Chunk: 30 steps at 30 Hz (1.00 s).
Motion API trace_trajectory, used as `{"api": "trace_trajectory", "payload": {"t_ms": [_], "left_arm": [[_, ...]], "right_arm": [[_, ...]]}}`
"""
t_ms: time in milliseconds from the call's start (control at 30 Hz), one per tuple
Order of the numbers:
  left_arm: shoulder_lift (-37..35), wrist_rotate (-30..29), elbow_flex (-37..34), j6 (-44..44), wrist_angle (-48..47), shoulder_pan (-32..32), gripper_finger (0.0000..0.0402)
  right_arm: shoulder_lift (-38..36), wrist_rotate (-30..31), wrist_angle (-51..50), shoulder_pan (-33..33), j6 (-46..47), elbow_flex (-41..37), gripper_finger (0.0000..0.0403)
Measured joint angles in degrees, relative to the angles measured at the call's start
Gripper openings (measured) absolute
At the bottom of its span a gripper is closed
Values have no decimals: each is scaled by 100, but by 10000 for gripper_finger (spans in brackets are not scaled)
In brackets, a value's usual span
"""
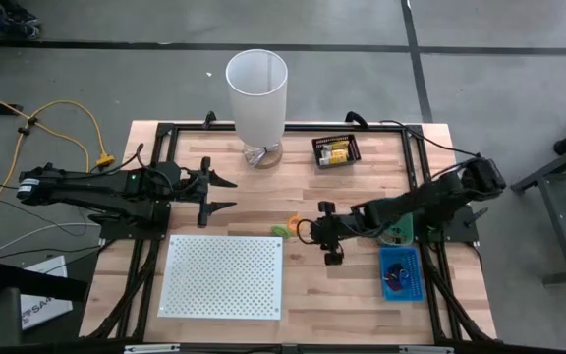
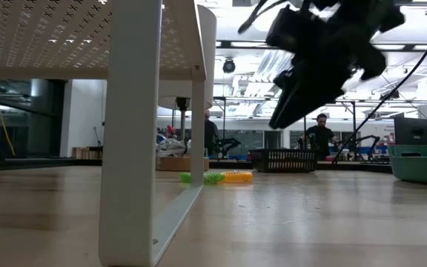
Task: Pick & Place Office Desk Supplies
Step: Put the yellow spring keychain into the blue bin
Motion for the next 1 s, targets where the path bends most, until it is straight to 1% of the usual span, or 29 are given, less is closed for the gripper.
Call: {"api": "trace_trajectory", "payload": {"t_ms": [133,233,467,633,1000], "left_arm": [[0,1,0,0,-1,0,221],[-2,-2,0,0,-1,2,221],[-2,0,0,0,0,1,221],[0,-1,0,0,-1,0,221],[-2,0,0,0,-1,2,221]], "right_arm": [[256,-88,546,-301,-517,-4,107],[458,-360,922,-566,-736,-4,107],[1034,-1071,1516,-1097,-874,-4,107],[1360,-1504,1888,-1287,-865,-4,107],[1387,-1521,1869,-1299,-852,-4,107]]}}
